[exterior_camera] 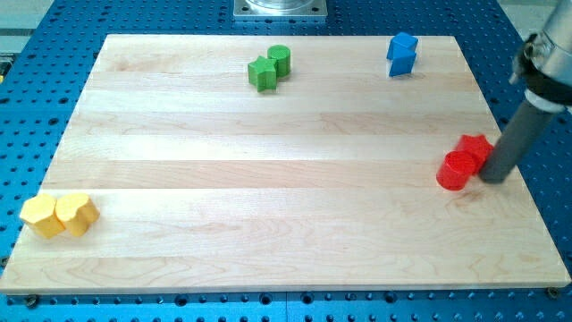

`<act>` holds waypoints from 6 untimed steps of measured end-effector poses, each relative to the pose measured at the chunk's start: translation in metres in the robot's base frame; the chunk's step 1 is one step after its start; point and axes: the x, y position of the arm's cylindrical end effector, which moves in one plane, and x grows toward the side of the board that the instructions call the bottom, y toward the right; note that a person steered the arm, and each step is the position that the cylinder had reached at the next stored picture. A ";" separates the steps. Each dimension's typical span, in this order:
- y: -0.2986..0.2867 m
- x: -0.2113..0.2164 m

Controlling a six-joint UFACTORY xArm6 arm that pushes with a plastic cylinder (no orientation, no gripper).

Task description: Slightly move the red circle to the left

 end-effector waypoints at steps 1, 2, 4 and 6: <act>0.000 -0.029; 0.015 0.024; 0.024 0.030; -0.027 0.027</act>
